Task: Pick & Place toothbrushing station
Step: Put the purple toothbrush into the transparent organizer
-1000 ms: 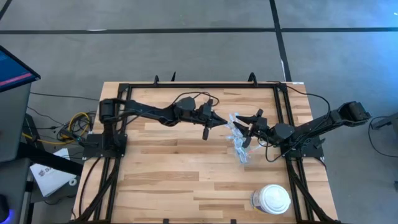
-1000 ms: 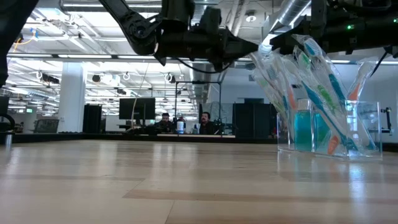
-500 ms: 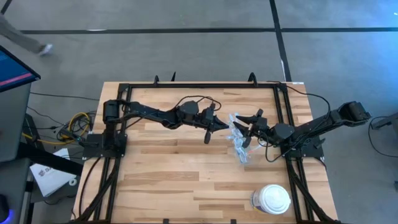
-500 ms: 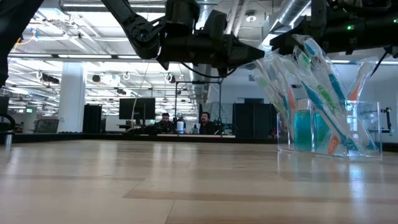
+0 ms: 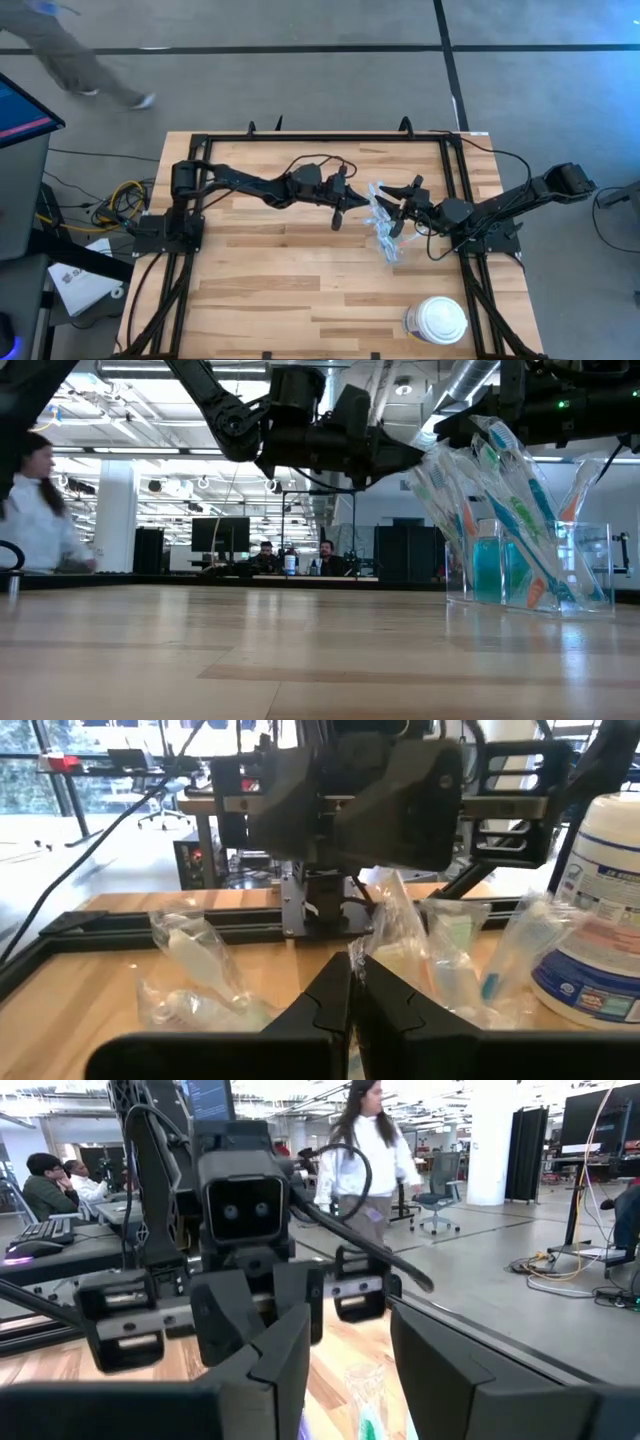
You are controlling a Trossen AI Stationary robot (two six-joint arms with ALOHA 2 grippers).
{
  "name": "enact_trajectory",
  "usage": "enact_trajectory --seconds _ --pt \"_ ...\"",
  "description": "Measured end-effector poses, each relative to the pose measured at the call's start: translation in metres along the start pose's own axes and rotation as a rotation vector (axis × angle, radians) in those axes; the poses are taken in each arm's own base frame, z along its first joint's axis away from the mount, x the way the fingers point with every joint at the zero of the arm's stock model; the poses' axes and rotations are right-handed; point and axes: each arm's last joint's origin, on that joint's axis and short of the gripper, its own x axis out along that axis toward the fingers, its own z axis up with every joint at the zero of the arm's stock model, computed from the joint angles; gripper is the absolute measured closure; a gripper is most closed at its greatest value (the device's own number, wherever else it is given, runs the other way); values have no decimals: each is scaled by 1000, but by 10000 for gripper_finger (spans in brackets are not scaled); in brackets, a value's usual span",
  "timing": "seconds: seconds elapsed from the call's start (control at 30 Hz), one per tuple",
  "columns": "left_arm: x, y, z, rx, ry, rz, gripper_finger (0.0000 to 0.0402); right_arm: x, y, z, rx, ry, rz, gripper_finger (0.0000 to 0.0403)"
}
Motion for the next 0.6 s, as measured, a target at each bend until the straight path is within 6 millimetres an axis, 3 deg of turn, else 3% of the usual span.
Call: enact_trajectory --seconds 0.6 --pt "6 3 -1 1 -6 2 393 0 0 -1 -5 7 0 265"
